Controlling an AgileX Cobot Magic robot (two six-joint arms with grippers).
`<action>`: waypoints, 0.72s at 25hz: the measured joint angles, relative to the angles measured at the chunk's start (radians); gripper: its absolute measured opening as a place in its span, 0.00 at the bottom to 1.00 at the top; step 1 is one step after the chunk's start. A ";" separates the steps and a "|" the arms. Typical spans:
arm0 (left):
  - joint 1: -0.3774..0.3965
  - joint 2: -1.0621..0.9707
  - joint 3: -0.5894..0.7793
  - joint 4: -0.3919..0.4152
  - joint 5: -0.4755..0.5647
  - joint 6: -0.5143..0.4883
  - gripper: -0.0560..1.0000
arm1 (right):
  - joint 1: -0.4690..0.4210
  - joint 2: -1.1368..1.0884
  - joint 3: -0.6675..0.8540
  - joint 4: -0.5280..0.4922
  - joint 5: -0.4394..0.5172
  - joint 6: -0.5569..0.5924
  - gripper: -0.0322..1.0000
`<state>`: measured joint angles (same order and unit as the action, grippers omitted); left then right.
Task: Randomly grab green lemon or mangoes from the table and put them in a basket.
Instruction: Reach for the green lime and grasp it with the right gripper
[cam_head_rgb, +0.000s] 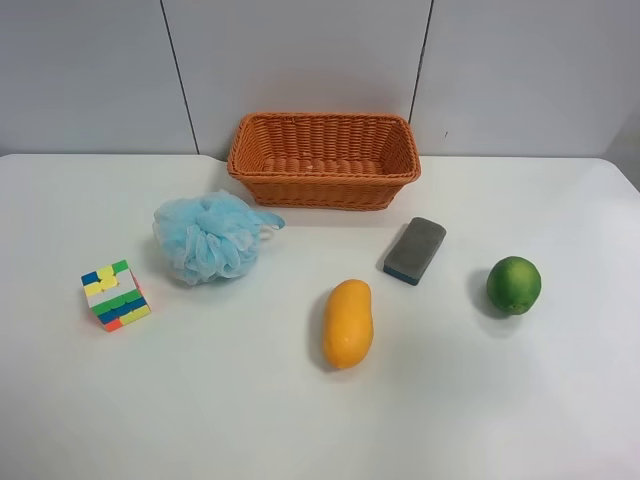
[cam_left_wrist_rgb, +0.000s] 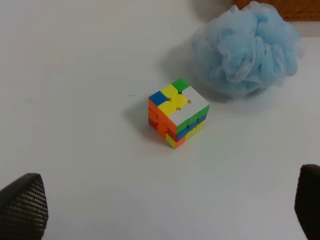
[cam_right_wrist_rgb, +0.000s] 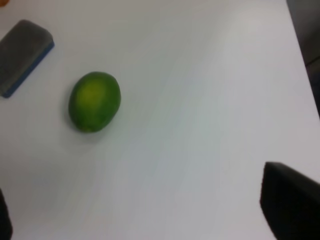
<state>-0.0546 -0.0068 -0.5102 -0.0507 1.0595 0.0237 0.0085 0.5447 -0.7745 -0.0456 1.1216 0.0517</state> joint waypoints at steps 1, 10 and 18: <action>0.000 0.000 0.000 0.000 0.000 0.000 0.99 | 0.000 0.045 -0.015 0.001 0.001 0.009 0.99; 0.000 0.000 0.000 0.000 0.000 0.000 0.99 | 0.000 0.483 -0.051 0.002 -0.038 0.059 0.99; 0.000 0.000 0.000 0.000 0.000 0.000 0.99 | 0.000 0.795 -0.077 0.003 -0.164 0.036 0.99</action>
<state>-0.0546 -0.0068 -0.5102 -0.0507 1.0595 0.0237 0.0085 1.3395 -0.8516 -0.0423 0.9572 0.0880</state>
